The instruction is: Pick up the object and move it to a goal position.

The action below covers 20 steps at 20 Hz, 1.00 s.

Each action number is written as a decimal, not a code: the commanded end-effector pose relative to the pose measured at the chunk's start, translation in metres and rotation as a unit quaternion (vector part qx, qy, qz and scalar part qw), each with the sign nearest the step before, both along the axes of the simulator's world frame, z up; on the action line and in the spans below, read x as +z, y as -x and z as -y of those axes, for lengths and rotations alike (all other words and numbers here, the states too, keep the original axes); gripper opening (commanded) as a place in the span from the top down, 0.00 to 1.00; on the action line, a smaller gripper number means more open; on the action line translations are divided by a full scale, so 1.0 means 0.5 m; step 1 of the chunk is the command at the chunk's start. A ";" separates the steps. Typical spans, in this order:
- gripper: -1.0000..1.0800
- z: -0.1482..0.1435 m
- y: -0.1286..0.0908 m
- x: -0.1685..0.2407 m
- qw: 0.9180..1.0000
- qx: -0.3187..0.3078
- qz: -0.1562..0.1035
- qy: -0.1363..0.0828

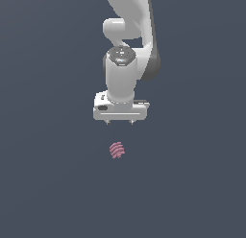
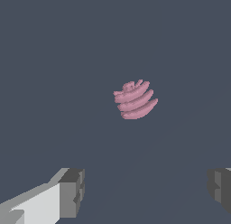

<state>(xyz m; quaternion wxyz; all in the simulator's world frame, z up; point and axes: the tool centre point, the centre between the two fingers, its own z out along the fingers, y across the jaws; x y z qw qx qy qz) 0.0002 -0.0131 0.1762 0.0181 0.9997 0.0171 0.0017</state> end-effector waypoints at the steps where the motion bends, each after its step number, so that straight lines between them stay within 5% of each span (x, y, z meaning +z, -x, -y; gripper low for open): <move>1: 0.04 0.000 0.000 0.000 1.000 0.000 0.000 0.000; 10: 0.04 -0.060 -0.003 0.017 1.000 0.024 0.003 -0.014; 20: 0.04 -0.050 -0.018 -0.001 0.999 0.043 0.001 -0.013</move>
